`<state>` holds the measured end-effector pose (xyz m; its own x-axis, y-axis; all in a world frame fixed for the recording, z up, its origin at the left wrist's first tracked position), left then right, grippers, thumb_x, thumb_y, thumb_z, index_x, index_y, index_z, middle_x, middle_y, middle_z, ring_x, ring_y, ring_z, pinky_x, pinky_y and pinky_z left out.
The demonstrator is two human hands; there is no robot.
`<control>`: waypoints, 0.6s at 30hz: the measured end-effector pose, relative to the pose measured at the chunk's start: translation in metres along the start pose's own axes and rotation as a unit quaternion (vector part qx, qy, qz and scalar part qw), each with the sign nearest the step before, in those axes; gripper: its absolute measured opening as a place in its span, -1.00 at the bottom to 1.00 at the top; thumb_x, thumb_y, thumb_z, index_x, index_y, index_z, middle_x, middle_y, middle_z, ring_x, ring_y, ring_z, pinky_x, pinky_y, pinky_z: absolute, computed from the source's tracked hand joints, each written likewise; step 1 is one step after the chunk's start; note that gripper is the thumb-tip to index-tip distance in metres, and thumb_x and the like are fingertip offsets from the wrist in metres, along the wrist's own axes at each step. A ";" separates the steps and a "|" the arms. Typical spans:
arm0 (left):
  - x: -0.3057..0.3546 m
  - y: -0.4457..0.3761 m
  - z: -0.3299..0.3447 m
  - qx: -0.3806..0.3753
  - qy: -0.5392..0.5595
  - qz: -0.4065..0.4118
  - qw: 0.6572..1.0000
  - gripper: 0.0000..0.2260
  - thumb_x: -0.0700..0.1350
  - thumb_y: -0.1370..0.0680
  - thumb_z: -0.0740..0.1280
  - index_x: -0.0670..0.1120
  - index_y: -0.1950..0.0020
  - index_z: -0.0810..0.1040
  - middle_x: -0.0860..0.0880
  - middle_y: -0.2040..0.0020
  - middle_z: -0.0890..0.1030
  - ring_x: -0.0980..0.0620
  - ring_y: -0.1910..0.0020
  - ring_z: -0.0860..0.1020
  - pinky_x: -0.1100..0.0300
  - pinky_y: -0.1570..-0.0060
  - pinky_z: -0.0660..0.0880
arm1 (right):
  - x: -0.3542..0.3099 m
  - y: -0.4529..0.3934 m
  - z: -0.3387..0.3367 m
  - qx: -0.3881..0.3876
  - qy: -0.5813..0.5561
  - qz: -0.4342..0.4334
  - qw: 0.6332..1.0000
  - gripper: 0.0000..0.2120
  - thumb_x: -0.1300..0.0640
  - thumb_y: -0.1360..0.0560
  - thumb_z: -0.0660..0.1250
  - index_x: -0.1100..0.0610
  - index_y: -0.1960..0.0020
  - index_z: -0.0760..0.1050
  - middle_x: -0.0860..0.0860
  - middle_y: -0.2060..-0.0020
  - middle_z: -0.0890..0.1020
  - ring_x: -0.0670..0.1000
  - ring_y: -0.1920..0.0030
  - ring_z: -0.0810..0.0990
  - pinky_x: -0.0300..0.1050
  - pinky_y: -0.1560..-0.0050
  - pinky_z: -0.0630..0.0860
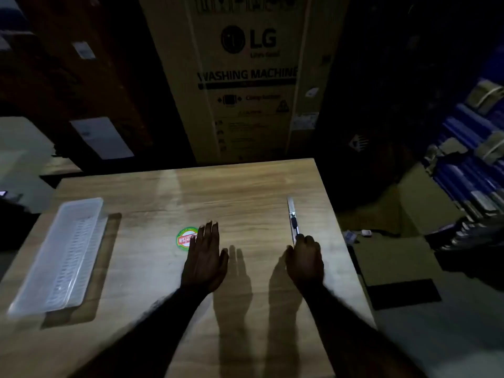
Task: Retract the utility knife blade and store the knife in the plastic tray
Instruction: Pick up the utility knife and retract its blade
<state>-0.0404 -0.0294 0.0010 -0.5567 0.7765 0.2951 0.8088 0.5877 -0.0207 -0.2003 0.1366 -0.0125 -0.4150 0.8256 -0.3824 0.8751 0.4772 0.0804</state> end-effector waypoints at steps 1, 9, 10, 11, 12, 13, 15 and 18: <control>0.002 -0.003 0.006 -0.008 0.010 -0.004 1.000 -0.41 0.03 -0.52 0.05 -0.29 -0.47 0.21 -0.30 -0.47 0.32 -0.30 -0.44 0.30 -0.11 -0.40 0.24 | 0.007 -0.003 0.000 -0.009 -0.013 0.031 0.999 -0.78 0.16 -0.50 0.31 0.24 -0.09 0.50 0.19 -0.02 0.57 0.23 -0.07 0.55 0.08 0.01 0.55; 0.028 -0.016 0.028 -0.047 0.048 -0.014 0.998 -0.33 0.10 -0.48 -0.04 -0.25 -0.51 0.12 -0.26 -0.52 0.24 -0.25 -0.50 0.22 -0.11 -0.46 0.15 | 0.027 -0.012 0.010 -0.009 -0.043 0.101 0.994 -0.87 0.26 -0.47 0.30 0.26 0.00 0.48 0.22 0.00 0.57 0.28 -0.07 0.56 0.06 0.02 0.56; 0.032 -0.018 0.030 -0.048 0.053 -0.013 0.997 -0.33 0.10 -0.48 -0.03 -0.27 -0.50 0.15 -0.27 -0.50 0.26 -0.25 -0.48 0.25 -0.05 -0.47 0.16 | 0.028 -0.014 0.012 -0.010 -0.046 0.107 0.993 -0.87 0.28 -0.47 0.29 0.26 -0.01 0.47 0.22 -0.01 0.57 0.28 -0.09 0.56 0.07 0.00 0.55; 0.035 -0.020 0.032 -0.051 0.062 -0.011 0.997 -0.34 0.08 -0.48 0.00 -0.30 -0.47 0.19 -0.30 -0.47 0.30 -0.27 -0.45 0.31 0.00 -0.46 0.17 | 0.027 -0.015 0.012 -0.012 -0.051 0.116 0.992 -0.87 0.30 -0.47 0.27 0.26 -0.02 0.47 0.23 -0.02 0.57 0.28 -0.10 0.55 0.07 -0.01 0.55; 0.040 -0.022 0.034 -0.057 0.074 -0.012 0.996 -0.36 0.05 -0.49 0.03 -0.32 -0.45 0.23 -0.32 -0.45 0.34 -0.29 -0.42 0.35 0.03 -0.44 0.18 | 0.027 -0.016 0.013 -0.015 -0.062 0.125 0.990 -0.85 0.32 -0.46 0.25 0.27 -0.02 0.46 0.24 -0.02 0.57 0.29 -0.10 0.54 0.06 -0.03 0.54; 0.044 -0.023 0.036 -0.062 0.086 -0.018 0.994 -0.38 0.04 -0.49 0.04 -0.32 -0.45 0.24 -0.33 -0.44 0.35 -0.29 -0.41 0.37 0.03 -0.43 0.19 | 0.028 -0.017 0.013 -0.016 -0.077 0.134 0.988 -0.84 0.35 -0.44 0.24 0.29 -0.03 0.45 0.26 -0.02 0.57 0.29 -0.09 0.54 0.06 -0.03 0.53; 0.053 -0.025 0.036 -0.068 0.096 -0.026 0.993 -0.40 0.00 -0.51 0.10 -0.28 -0.48 0.19 -0.30 -0.47 0.31 -0.27 -0.43 0.32 -0.01 -0.43 0.22 | 0.029 -0.019 0.016 -0.024 -0.119 0.156 0.980 -0.80 0.37 -0.39 0.25 0.33 -0.01 0.44 0.31 0.00 0.57 0.32 -0.06 0.55 0.07 -0.02 0.51; 0.066 -0.028 0.037 -0.077 0.103 -0.026 0.991 -0.43 -0.08 -0.56 0.20 -0.24 -0.51 0.11 -0.25 -0.52 0.24 -0.21 -0.48 0.24 0.01 -0.45 0.18 | 0.032 -0.022 0.019 -0.035 -0.164 0.185 0.968 -0.80 0.35 -0.36 0.28 0.36 0.02 0.46 0.32 0.03 0.60 0.33 -0.06 0.56 0.07 -0.01 0.51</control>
<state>-0.1068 0.0138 -0.0141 -0.5608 0.6733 0.4818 0.8079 0.5723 0.1406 -0.2286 0.1468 -0.0446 0.0353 0.8099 -0.5855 0.9250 0.1954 0.3260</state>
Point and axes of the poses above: each hand's wrist, its own y-axis away from the middle knuckle, its own z-axis out of the palm, x = y × z, the point moved 5 cm from there along -y, towards the middle knuckle
